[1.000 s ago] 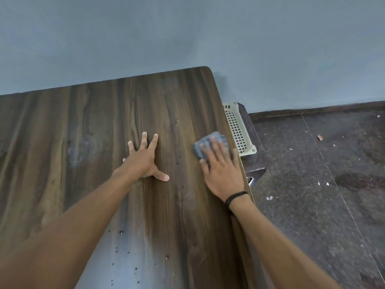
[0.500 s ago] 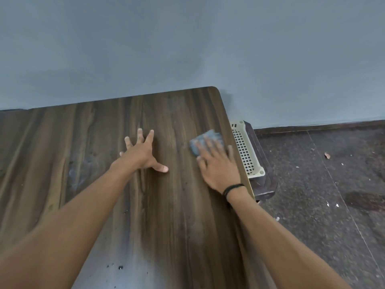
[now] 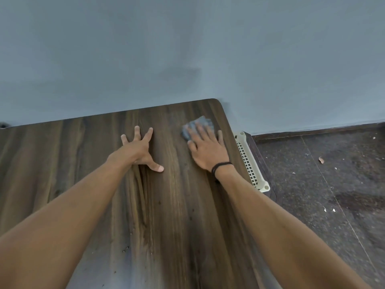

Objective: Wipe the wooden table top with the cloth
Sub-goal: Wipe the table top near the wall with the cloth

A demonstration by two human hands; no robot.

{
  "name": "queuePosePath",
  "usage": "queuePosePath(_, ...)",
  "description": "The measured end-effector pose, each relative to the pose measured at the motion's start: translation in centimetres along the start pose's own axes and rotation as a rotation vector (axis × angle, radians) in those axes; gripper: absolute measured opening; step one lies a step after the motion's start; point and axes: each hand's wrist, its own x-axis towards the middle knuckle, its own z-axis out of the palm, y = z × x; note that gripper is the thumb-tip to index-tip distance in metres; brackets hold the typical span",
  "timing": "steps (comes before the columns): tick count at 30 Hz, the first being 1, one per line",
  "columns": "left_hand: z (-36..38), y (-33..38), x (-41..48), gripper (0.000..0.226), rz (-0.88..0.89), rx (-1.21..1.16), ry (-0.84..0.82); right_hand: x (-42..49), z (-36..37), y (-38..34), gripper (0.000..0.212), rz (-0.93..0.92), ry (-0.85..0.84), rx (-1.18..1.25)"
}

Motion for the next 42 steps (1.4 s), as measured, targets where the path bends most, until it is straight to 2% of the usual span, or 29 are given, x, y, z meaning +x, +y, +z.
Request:
queuePosePath(2,0.3,-0.2,0.2,0.147,-0.012,-0.006,0.021,2.5,-0.3,-0.7,0.056,0.139,0.003,0.026)
queuePosePath(6,0.7,-0.9,0.7,0.148,0.009,-0.011,0.041,5.3,0.2,-3.1,0.055,-0.096,-0.085,-0.015)
queuePosePath(9,0.6,-1.0,1.1,0.150,0.002,-0.022,0.025,7.1,-0.3,-2.7,0.056,0.104,-0.038,0.030)
queuePosePath(10,0.6,-0.9,1.2,0.150,0.001,-0.025,0.022,7.3,-0.2,-3.3,0.057,0.103,-0.042,0.018)
queuePosePath(13,0.6,-0.8,1.0,0.149,0.007,-0.013,0.030,7.4,-0.1,-3.5,0.056,-0.091,-0.133,-0.027)
queuePosePath(17,0.6,-0.9,0.8,0.149,0.006,-0.028,0.026,8.4,-1.2,-2.4,0.056,0.080,-0.093,0.006)
queuePosePath(20,0.6,-0.7,0.8,0.150,0.013,-0.027,0.025,6.9,0.1,-2.9,0.055,-0.122,-0.125,-0.044)
queuePosePath(21,0.6,-0.7,0.7,0.150,0.014,-0.025,0.025,6.8,0.0,-2.1,0.055,-0.130,-0.117,-0.038)
queuePosePath(24,0.6,-0.8,0.6,0.150,0.001,-0.032,0.020,7.8,-0.7,-1.1,0.056,0.114,-0.013,0.006)
queuePosePath(25,0.5,-0.7,0.6,0.150,0.001,-0.036,0.014,8.0,-0.3,-1.9,0.056,0.103,-0.018,-0.004)
queuePosePath(28,0.5,-0.6,0.7,0.150,0.011,-0.033,0.013,7.6,0.4,-3.0,0.055,-0.128,-0.086,-0.049)
queuePosePath(32,0.6,-1.0,0.8,0.150,-0.001,-0.033,0.028,8.7,-0.8,-2.5,0.056,0.101,-0.026,-0.005)
queuePosePath(36,0.6,-1.0,1.3,0.151,0.022,-0.016,0.020,7.1,-0.3,-2.5,0.056,-0.111,-0.122,-0.025)
queuePosePath(40,0.6,-1.0,1.2,0.149,0.001,-0.029,0.024,8.1,-1.0,-1.9,0.056,0.115,-0.026,-0.008)
queuePosePath(42,0.6,-0.9,1.2,0.149,0.011,-0.025,0.023,7.3,-0.1,-3.2,0.057,-0.019,-0.063,-0.036)
